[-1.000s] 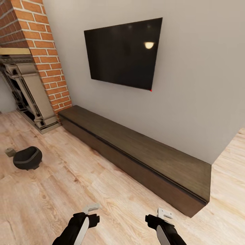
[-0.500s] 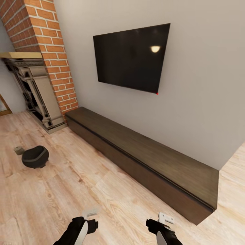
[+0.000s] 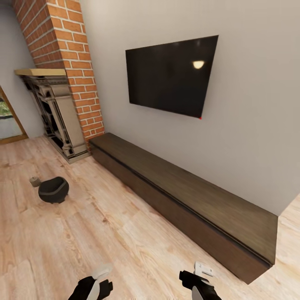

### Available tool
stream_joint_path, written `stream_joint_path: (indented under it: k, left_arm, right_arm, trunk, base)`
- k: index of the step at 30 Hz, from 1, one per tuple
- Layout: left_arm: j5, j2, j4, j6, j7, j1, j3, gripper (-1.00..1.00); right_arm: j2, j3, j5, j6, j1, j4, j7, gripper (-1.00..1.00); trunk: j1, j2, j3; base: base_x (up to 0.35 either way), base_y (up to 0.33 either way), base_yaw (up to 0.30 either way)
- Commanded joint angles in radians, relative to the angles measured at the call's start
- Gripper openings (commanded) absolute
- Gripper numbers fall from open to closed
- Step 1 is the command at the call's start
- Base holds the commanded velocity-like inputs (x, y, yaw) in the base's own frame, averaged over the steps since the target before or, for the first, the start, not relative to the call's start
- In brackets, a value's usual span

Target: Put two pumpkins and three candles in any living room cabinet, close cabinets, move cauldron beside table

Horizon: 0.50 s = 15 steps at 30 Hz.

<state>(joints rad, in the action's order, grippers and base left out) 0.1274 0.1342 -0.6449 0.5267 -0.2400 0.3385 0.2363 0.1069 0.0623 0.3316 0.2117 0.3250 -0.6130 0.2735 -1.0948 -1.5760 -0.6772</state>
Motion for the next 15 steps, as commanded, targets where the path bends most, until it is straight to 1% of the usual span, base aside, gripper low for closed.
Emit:
stream_joint_path:
  k: [1,7,9,11,15]
  left_arm:
    - [0.011,0.001,0.004,0.002,-0.007,0.001,0.003,1.0]
    - [0.011,0.001,0.014,-0.001,-0.007,0.001,0.004,1.0]
    - [0.011,0.0,0.025,-0.016,-0.007,0.001,0.005,1.0]
    - [0.011,0.0,0.03,-0.031,-0.007,0.001,0.007,1.0]
    - [0.011,0.0,0.032,-0.039,-0.007,0.0,0.008,1.0]
  right_arm:
    - [-0.001,0.005,0.008,0.004,0.0,0.0,0.009,1.0]
    - [-0.001,0.005,0.008,0.004,0.0,0.004,0.009,1.0]
    - [0.001,0.006,0.008,0.004,0.0,0.008,0.009,1.0]
    - [0.003,0.006,0.007,0.004,0.0,0.01,0.01,1.0]
    - [0.005,0.007,0.008,0.005,0.0,0.011,0.013,1.0]
  trunk:
    - [0.0,-0.001,0.001]
    - [0.0,-0.001,0.01]
    - [0.0,-0.001,0.013]
    - [0.0,-0.001,0.016]
    - [0.0,-0.001,0.02]
  base:
    - [-0.256,0.0,0.149]
    - [-0.288,0.0,0.15]
    - [-0.233,0.0,0.164]
    - [-0.108,0.0,0.189]
    - [-0.044,0.0,0.238]
